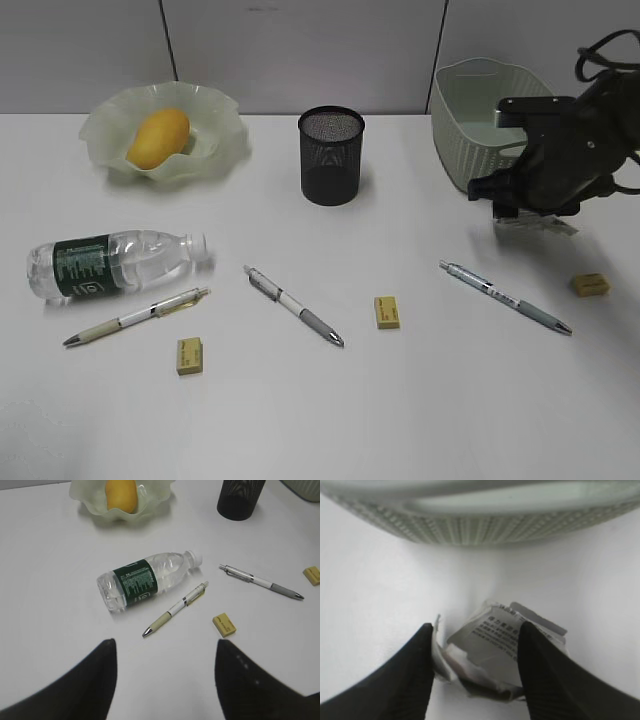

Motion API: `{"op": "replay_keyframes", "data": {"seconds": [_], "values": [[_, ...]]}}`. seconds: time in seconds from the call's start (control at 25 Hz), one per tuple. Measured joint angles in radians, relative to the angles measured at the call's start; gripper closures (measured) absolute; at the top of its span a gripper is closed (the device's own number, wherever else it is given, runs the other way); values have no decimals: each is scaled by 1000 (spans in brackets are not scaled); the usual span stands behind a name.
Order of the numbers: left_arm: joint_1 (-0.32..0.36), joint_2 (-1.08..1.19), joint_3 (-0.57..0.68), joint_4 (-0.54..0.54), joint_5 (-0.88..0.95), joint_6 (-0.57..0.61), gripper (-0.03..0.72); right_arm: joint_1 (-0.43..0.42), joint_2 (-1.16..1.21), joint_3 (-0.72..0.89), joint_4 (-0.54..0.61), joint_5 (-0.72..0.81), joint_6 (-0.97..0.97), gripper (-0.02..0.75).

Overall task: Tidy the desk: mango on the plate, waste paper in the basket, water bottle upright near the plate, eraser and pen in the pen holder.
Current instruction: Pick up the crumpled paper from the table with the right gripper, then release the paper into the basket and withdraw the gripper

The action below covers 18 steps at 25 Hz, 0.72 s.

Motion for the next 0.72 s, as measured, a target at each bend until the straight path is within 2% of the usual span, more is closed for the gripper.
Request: {"op": "replay_keyframes", "data": {"seconds": [0.16,0.36,0.44,0.72], "values": [[0,0,0,0,0,0,218,1,-79,0,42,65,-44,336],[0,0,0,0,0,0,218,2,-174,0,272,179,-242,336],[0,0,0,0,0,0,219,2,-220,0,329,210,-304,336],[0,0,0,0,0,0,221,2,-336,-59,359,204,-355,336]]}}
